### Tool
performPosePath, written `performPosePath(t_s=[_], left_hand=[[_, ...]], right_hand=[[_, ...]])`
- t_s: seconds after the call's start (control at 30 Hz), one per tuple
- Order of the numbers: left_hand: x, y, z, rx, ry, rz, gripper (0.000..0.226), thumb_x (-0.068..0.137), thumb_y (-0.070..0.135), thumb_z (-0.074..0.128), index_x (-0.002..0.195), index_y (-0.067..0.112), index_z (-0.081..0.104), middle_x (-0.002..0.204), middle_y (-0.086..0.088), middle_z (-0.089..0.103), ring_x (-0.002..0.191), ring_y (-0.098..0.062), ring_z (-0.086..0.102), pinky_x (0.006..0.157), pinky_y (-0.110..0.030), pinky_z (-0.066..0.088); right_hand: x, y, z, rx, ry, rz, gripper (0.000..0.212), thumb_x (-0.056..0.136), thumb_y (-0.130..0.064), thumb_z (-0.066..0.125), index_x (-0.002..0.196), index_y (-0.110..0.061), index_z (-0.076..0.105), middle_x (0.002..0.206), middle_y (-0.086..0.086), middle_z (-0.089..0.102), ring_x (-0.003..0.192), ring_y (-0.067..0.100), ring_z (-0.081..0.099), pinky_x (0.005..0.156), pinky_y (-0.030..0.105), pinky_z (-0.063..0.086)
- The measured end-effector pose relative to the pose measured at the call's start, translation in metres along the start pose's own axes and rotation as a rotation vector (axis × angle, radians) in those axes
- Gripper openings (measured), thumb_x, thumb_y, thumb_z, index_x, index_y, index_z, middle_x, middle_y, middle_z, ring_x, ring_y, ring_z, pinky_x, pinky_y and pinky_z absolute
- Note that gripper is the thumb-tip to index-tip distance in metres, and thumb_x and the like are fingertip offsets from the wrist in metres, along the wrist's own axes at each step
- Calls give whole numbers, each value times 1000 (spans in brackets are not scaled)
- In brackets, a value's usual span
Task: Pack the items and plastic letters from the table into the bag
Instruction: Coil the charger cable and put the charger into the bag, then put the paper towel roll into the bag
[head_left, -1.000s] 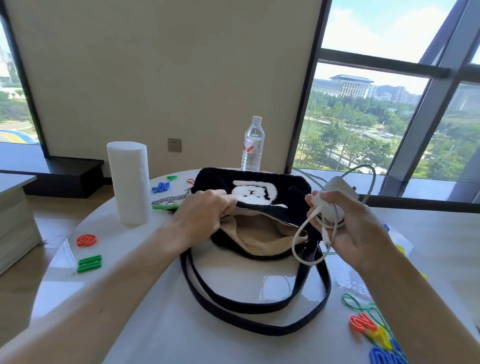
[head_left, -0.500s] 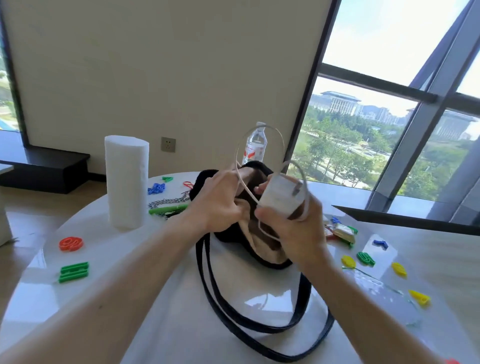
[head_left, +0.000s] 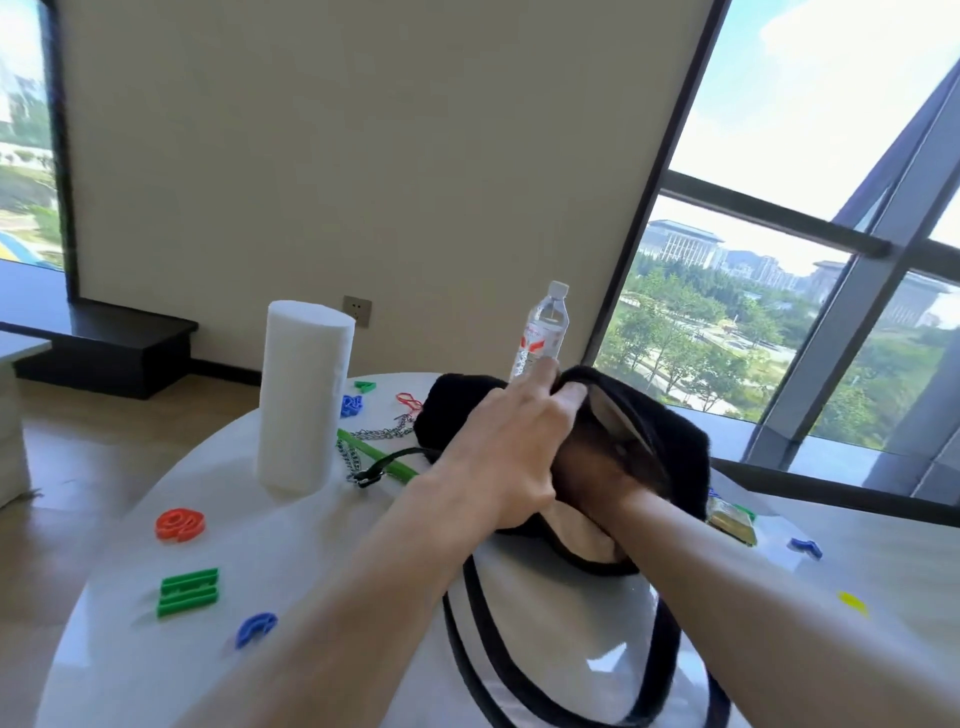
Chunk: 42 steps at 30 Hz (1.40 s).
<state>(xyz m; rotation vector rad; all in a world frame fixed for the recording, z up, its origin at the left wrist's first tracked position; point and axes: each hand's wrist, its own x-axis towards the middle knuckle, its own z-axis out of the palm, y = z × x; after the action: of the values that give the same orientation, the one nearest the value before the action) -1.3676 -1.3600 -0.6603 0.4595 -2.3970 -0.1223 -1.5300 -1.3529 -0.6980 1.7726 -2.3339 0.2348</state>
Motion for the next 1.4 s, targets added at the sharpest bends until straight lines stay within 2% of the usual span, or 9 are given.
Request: performPosePath(t_s=[0.27,0.5,0.73,0.87,0.93,1.07,1.2,1.3,1.4], left_hand=[[-9,-3,13,62,-204,-45,71,74,4,70,139,17,44,130,-5,40,115,-27,51,92,-36,45],[-12,-12,24,19,-325,-140,63,75,6,67,133,22,47,122,-3,45,115,-26,55,86,-35,45],[-18,-18,27,-27,-451,-193,54,71,17,77,120,28,57,114,5,51,114,-21,56,87,-34,50],[-24,-20,21,-97,-554,-239,48,75,18,78,119,32,65,114,5,54,102,-18,58,90,-32,52],[-27,-21,12,-200,-531,-263,29,80,15,71,105,30,73,96,6,55,77,-13,58,75,-28,53],[-33,-25,-18,-109,-312,-361,21,82,12,55,81,26,70,94,2,68,85,-20,65,78,-33,56],[-53,-47,-47,9,247,-472,14,84,17,52,76,24,61,79,5,67,76,-17,63,67,-32,52],[-71,-68,-58,-86,706,-591,7,81,15,55,81,21,55,76,9,59,68,-9,53,60,-23,40],[-78,-87,-60,-315,889,-841,13,81,7,51,91,14,53,86,0,55,81,-23,55,68,-32,40]], right_hand=[[-23,10,9,-474,-401,-44,81,93,-42,48,159,-15,10,166,9,14,154,28,6,124,44,-1],[3,-1,-1,-461,-520,-105,45,106,-26,40,148,-10,40,153,13,43,143,26,36,120,39,21],[-83,-5,-32,-74,-422,-4,27,84,-44,56,94,-21,64,88,1,65,83,26,63,73,36,56],[-83,-18,-92,-275,84,84,26,81,-53,55,90,-29,63,81,-10,66,73,18,63,57,28,43],[-67,-39,-117,-15,302,73,23,84,-52,62,95,-32,64,78,-16,67,74,14,64,63,29,46],[-22,-86,-138,456,331,2,33,82,-52,72,105,-30,63,79,-14,66,87,13,65,79,37,54],[6,-107,-130,597,382,42,36,79,-50,70,107,-29,61,79,-10,69,98,15,64,94,43,50],[14,-123,-105,744,230,66,37,81,-44,72,112,-27,61,93,-5,71,89,-12,56,77,21,43],[20,-149,-79,846,45,27,59,78,-46,78,127,-23,54,107,-6,64,99,6,61,78,26,50]])
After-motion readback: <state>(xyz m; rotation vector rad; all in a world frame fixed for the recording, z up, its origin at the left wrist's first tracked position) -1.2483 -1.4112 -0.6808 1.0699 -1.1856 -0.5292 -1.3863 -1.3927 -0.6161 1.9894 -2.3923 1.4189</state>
